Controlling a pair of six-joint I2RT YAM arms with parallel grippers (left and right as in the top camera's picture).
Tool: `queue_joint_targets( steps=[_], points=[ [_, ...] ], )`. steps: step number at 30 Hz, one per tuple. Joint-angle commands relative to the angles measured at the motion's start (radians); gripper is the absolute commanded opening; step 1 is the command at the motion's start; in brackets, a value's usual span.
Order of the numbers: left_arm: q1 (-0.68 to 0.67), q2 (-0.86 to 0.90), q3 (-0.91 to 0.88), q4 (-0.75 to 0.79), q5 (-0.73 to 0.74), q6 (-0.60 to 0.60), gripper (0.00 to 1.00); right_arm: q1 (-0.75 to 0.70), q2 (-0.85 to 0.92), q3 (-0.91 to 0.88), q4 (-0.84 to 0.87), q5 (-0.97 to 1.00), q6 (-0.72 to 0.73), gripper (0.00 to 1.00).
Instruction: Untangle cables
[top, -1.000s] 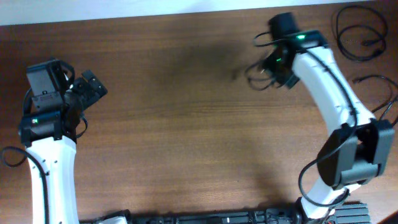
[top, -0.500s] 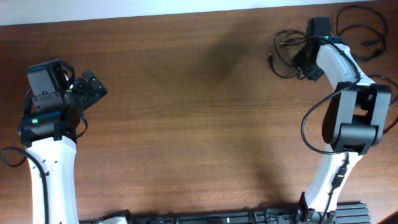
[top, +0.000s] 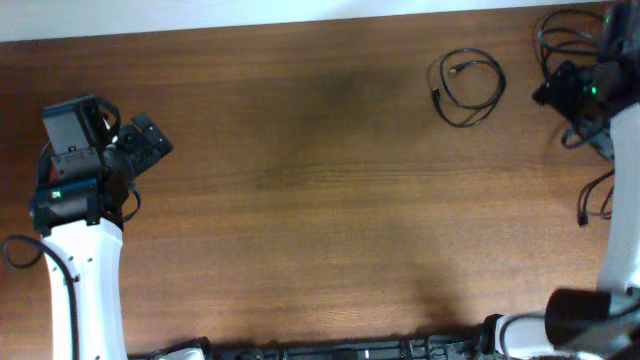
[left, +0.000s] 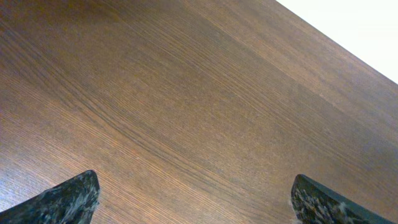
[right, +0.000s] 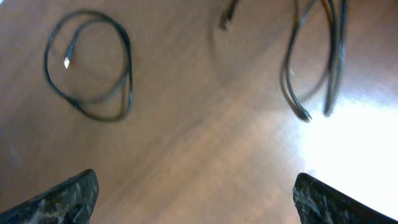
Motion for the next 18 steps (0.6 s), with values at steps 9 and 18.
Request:
queue_joint_targets(
  steps=[9,18],
  points=[
    [0.002,-0.014,0.006,0.000,0.000,0.019,0.99,0.003,-0.787,-0.640,0.138,-0.356,-0.293,0.99],
    [0.002,-0.014,0.006,0.000,0.000,0.019,0.99,0.003,-1.067,-0.676,0.083,-0.397,-0.313,0.99]
  ],
)
